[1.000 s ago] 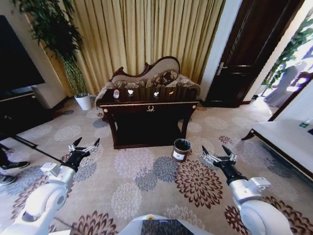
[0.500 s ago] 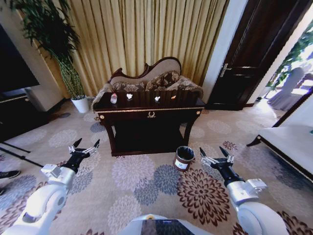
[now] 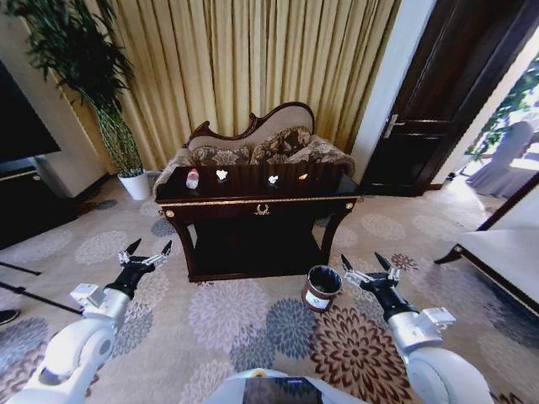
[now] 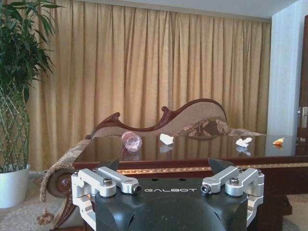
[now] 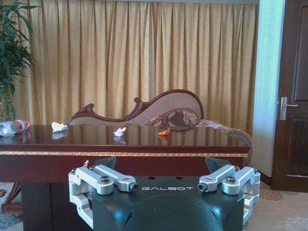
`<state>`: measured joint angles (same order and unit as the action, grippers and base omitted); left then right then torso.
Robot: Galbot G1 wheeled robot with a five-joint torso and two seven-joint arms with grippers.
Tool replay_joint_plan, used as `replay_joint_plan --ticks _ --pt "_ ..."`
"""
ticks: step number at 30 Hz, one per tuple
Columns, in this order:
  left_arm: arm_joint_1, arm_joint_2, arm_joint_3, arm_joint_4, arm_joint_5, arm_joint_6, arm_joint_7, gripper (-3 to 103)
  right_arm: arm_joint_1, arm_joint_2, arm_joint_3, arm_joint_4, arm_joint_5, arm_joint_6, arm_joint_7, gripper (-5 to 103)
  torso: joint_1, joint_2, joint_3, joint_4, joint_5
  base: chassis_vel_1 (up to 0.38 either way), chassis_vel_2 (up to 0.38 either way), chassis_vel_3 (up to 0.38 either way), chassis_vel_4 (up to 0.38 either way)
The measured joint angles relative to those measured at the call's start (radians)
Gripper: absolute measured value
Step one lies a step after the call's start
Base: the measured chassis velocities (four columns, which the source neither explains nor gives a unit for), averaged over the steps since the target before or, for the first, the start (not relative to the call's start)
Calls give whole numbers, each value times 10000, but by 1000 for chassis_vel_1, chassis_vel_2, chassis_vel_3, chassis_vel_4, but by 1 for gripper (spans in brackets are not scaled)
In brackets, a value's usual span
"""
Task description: Move to the front of the table and place the trash on the table into the trash bin.
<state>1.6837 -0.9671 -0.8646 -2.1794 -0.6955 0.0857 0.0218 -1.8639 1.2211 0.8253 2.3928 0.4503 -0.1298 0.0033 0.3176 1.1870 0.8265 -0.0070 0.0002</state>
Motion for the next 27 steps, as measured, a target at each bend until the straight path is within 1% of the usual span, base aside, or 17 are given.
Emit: replay_joint_plan --ticks 4,7,9,11,13,15,17,18,20,22,27 --pt "19 -22 -1 -4 13 -1 2 100 11 7 -6 -14 -18 17 0 100 -1 0 0 5 5 -177 200 213 -181" --pt "40 -57 15 -12 43 -5 3 100 3 34 -57 -17 -48 36 0 100 -1 0 -1 -4 -1 -212 168 170 -203" --pt "45 -62 14 -22 45 -7 3 100 2 36 -70 -17 -55 39 0 100 0 0 -1 -6 -3 -203 174 171 -219" --pt "59 -64 6 -43 45 -8 3 100 2 36 -85 -16 -56 40 0 100 0 0 -1 -4 -3 -189 236 184 -246" --pt "87 -67 -54 -87 39 -9 1 100 31 14 -99 -10 -52 44 9 100 0 0 0 6 0 -170 242 217 -213" --pt "95 -71 -77 -96 33 -10 -1 100 39 -1 -98 -8 -47 50 11 100 0 0 0 7 1 -189 250 219 -216" --pt "96 -74 -95 -100 30 -14 -2 100 50 -17 -91 -6 -33 70 19 100 0 0 0 4 1 -201 187 234 -207" --pt "98 -75 -120 -123 18 -15 -4 100 58 -37 -83 -3 -16 79 36 100 0 0 0 -3 1 -235 187 184 -209" --pt "99 -70 -154 -179 -6 0 -6 100 67 -58 -66 1 -3 83 52 100 0 0 0 -4 0 -231 163 197 -191" --pt "99 -25 -247 -350 -81 113 -35 100 93 -111 -30 19 30 84 79 100 0 0 0 1 2 -195 195 195 -183" --pt "72 12 -273 -408 -87 199 -69 100 111 -157 -18 45 58 84 110 100 0 0 0 2 -1 -194 201 211 -196"
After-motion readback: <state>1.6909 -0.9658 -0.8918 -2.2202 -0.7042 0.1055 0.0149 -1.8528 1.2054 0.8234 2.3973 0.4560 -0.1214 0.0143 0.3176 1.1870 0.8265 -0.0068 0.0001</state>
